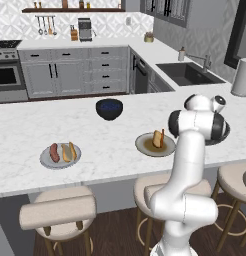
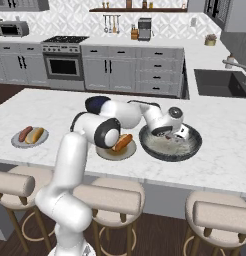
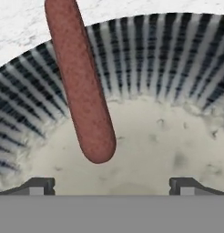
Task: Place one bun and one sausage from the bowl on each plate.
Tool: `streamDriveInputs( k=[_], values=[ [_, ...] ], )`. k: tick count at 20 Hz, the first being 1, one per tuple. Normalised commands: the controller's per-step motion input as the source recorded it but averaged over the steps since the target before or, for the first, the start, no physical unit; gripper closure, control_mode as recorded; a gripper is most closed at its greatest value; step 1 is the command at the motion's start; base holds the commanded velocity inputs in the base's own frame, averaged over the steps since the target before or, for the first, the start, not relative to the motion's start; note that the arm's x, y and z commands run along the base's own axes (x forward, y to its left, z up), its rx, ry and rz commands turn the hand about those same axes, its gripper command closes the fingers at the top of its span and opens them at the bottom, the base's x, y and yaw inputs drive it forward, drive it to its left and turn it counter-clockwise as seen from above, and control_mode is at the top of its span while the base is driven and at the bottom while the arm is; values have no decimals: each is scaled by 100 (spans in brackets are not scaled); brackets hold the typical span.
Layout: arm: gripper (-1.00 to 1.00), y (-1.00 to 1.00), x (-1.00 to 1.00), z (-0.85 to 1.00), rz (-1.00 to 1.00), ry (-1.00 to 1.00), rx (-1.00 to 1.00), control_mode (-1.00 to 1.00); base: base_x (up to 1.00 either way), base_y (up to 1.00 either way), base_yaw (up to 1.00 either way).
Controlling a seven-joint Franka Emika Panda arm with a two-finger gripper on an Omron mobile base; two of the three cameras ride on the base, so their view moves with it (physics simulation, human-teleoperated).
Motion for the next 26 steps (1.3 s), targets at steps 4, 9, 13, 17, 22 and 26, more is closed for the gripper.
streamDriveInputs(
  k=[4,9,13,17,22,26],
  values=[
    [-100,0,29,1,3,-1,-2,-100,0,0,0],
    [-100,0,41,0,0,1,0,-100,0,0,0],
    [-100,0,58,-3,0,2,0,-100,0,0,0],
    [-100,0,21,-14,0,5,0,-100,0,0,0],
    [100,0,0,-30,0,8,-1,-100,0,0,0],
    [100,0,0,-6,0,1,0,-100,0,0,0]
  ],
)
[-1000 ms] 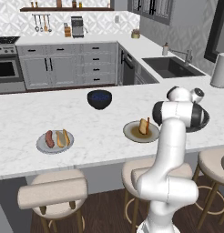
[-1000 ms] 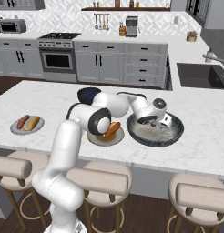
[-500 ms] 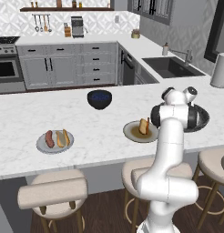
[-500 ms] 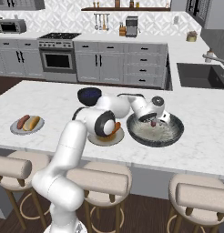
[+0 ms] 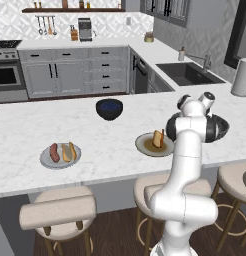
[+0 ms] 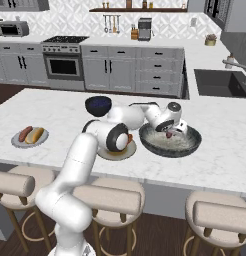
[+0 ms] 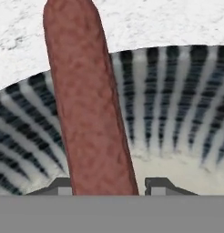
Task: Place one bun and one sausage from the bowl on each plate.
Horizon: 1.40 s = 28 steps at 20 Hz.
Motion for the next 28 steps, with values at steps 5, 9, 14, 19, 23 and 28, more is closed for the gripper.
streamDriveInputs(
  k=[5,9,14,19,23,28],
  values=[
    [100,0,-17,1,0,0,0,-100,0,0,0],
    [100,1,-98,91,0,-6,1,-100,0,0,0],
    [100,56,-100,100,3,-4,0,-100,0,0,0],
    [100,100,-83,100,7,12,-1,-100,0,0,0],
    [100,100,-62,95,12,37,-12,-100,0,0,0],
    [100,100,-28,9,4,42,-10,-100,0,0,0]
  ],
)
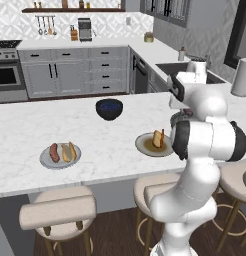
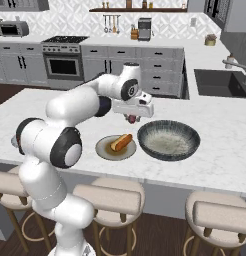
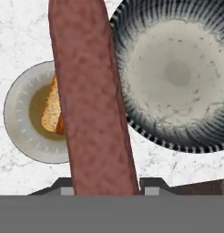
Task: Place one bun and one sausage from the bowl on each plate.
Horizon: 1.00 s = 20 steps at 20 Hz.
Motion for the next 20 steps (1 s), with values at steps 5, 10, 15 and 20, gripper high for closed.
streamDriveInputs(
  k=[5,10,15,20],
  values=[
    [100,100,0,-71,0,27,0,-100,0,0,0],
    [100,100,23,-61,-1,12,0,-100,0,0,0],
    [100,81,24,-52,-2,4,0,-100,0,0,0],
    [100,4,48,-71,0,0,0,-100,0,0,0]
  ],
)
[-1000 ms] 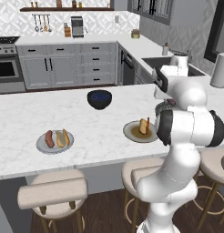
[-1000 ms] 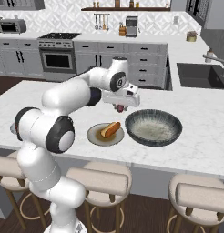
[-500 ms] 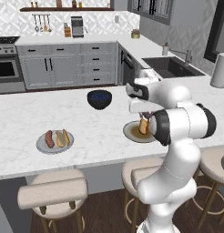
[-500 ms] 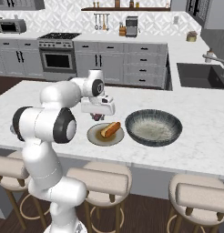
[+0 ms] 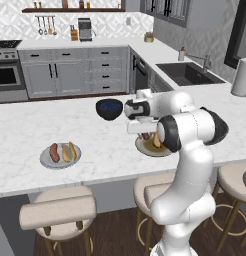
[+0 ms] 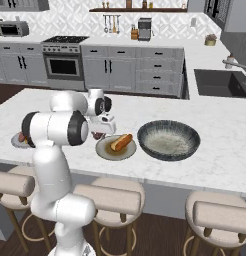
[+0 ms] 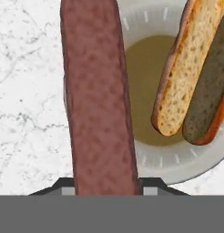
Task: Place one bun and one sausage from the bowl on each plate.
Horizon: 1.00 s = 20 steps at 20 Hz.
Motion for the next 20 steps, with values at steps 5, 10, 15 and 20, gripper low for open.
streamDriveInputs(
  k=[5,10,15,20],
  values=[
    [100,-10,52,-66,0,0,-1,-100,0,0,0],
    [-100,-32,29,-24,0,0,0,-100,0,0,0],
    [-100,0,-2,25,0,-2,0,-100,0,0,0],
    [-100,0,-68,98,0,-30,0,-100,0,0,0]
  ],
)
